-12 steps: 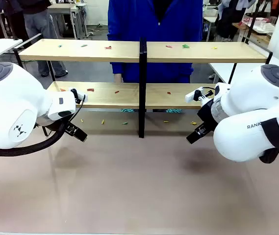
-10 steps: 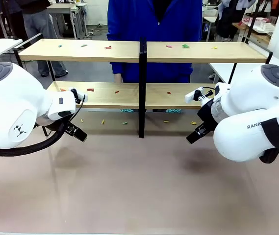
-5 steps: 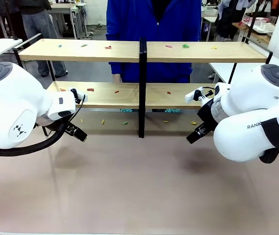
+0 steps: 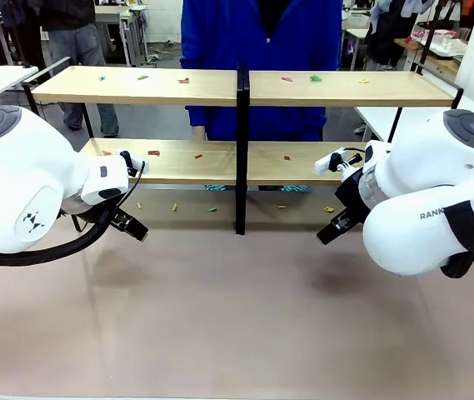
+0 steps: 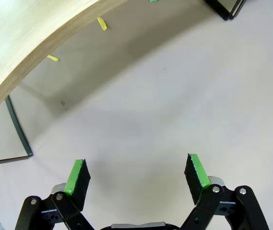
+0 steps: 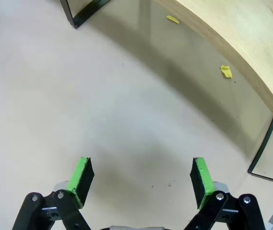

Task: Clean the shelves.
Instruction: Pick up the Duster when the human hands it over.

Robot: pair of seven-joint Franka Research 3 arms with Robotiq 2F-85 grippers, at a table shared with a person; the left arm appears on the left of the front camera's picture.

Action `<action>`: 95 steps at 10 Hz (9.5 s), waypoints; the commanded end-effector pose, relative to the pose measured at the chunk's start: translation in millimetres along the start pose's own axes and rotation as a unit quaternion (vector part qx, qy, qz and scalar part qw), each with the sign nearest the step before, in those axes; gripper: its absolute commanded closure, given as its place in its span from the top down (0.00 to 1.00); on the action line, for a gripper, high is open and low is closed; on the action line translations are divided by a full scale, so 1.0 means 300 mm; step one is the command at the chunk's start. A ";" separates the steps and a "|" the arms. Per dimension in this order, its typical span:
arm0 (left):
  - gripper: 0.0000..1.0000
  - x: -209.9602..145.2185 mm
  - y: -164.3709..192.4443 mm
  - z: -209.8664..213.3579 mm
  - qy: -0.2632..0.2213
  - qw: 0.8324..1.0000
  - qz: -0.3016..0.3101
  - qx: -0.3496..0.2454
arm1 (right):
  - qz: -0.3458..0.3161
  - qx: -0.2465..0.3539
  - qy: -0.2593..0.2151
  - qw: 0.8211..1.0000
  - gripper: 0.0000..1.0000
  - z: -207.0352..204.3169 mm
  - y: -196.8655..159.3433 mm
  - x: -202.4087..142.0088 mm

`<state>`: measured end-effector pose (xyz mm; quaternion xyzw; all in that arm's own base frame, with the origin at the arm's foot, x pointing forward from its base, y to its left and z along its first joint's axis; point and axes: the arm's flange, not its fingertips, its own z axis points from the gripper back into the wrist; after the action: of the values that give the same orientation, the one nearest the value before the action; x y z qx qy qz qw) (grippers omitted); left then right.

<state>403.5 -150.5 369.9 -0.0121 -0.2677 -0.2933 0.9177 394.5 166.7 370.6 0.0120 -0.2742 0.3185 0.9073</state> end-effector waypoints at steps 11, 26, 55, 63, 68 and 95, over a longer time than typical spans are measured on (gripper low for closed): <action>1.00 -0.516 0.194 0.882 -0.428 0.900 -0.060 -0.052 | 0.074 -0.026 -0.202 0.976 1.00 0.864 -0.193 -0.494; 1.00 -0.309 0.517 1.120 -0.400 0.912 -0.060 -0.070 | -0.038 -0.039 -0.288 0.956 1.00 0.900 -0.195 -0.433; 1.00 0.288 0.449 0.971 -0.210 0.904 0.104 -0.359 | -0.038 -0.001 -0.293 0.955 1.00 1.028 -0.338 -0.104; 1.00 0.800 0.503 0.675 -0.028 0.770 0.356 -0.529 | -0.038 -0.001 -0.293 0.955 1.00 1.028 -0.338 -0.104; 1.00 0.840 0.490 0.595 -0.047 0.760 0.386 -0.521 | -0.038 -0.001 -0.293 0.955 1.00 1.028 -0.338 -0.104; 0.00 -0.536 1.024 1.320 -0.132 0.895 0.224 -0.362 | -0.038 -0.001 -0.293 0.955 1.00 1.028 -0.338 -0.104</action>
<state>267.4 267.6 675.1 -0.4195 -0.2564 -0.1443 0.8588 281.8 6.8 632.2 0.1151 -0.5269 0.2655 0.7991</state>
